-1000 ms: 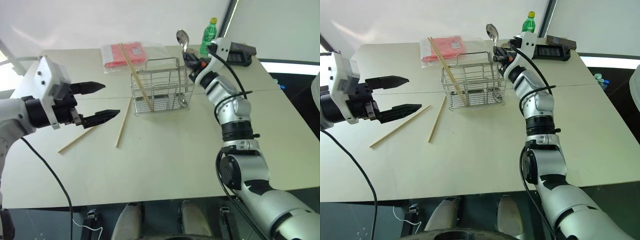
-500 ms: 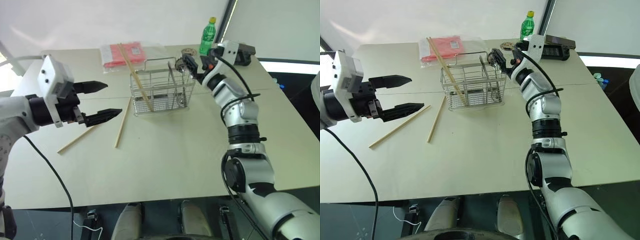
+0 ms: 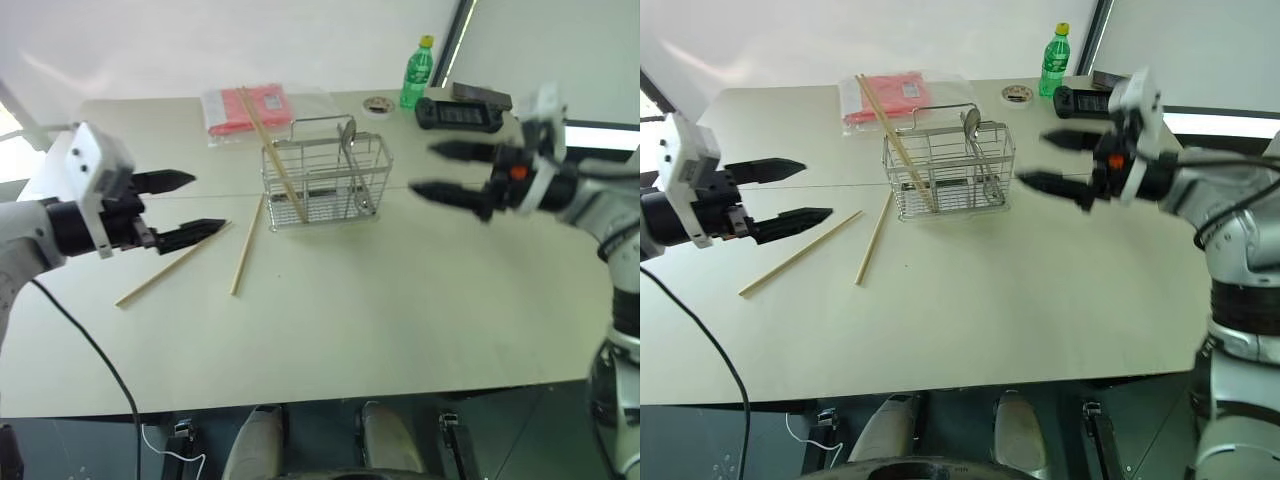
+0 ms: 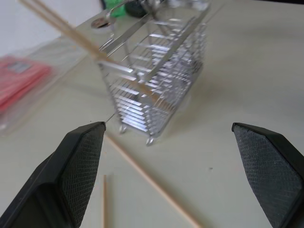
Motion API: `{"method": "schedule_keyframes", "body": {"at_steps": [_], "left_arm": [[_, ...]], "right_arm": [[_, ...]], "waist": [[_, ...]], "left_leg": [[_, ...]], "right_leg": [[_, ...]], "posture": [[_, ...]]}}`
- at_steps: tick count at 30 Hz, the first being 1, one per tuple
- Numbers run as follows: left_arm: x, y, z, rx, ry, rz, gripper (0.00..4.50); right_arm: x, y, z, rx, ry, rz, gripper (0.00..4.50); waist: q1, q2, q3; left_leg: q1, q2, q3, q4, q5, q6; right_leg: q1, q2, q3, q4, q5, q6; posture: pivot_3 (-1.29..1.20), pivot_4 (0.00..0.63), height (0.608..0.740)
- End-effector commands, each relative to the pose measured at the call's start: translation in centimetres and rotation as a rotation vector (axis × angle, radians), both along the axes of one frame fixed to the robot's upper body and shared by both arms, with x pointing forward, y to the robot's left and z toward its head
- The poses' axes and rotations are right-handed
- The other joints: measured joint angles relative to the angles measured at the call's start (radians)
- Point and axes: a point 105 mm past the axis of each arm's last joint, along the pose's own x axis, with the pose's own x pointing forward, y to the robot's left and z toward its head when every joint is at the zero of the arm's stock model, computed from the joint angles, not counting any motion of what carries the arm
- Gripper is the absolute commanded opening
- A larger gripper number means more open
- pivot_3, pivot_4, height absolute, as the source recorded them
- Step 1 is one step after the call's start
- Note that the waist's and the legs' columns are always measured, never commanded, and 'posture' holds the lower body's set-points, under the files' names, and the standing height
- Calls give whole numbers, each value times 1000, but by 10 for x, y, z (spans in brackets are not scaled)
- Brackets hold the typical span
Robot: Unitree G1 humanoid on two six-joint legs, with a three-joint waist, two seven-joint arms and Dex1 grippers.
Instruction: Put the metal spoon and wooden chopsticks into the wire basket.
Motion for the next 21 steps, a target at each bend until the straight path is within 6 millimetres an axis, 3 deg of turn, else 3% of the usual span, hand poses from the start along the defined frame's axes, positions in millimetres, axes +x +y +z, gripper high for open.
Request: {"method": "schedule_keyframes", "body": {"at_steps": [1, 7, 14, 17, 21], "left_arm": [[10, 26, 2, 53, -23, 78, 4500], [34, 49, -30, 125, 64, 131, 4500], [70, 38, -67, 216, 173, 59, 4500], [83, 29, -85, 256, 221, 16, 4500], [95, 24, -100, 292, 250, 0, 4500]], "right_arm": [[-27, 11, 2, -31, -18, 105, 4458], [-31, 17, -14, -19, 6, 57, 4458], [-42, 25, -26, -30, 28, 69, 4458], [-46, 25, -27, -30, 32, 70, 4458], [-47, 25, -24, -16, 25, 53, 4458]], "waist": [[0, 0, 0], [15, 0, 0], [50, -1, 0], [53, -1, 0], [45, -2, 0]], "left_leg": [[0, 0, 0, 0, 0, 0], [-1, 0, 1, 0, 0, 0], [-9, -1, 1, 1, 0, 0], [-11, -1, 1, 2, 0, 0], [-12, -1, 1, 3, 0, 0]], "right_leg": [[0, 0, 0, 0, 0, 0], [-2, 0, 0, -8, 2, -2], [-3, -1, 0, -12, 4, -5], [-3, 0, -1, -12, 10, 6], [-3, 0, -1, -13, 11, 8]], "posture": [[0, 150, 721], [0, 150, 721], [0, 150, 721], [0, 150, 721], [0, 150, 721]]}}
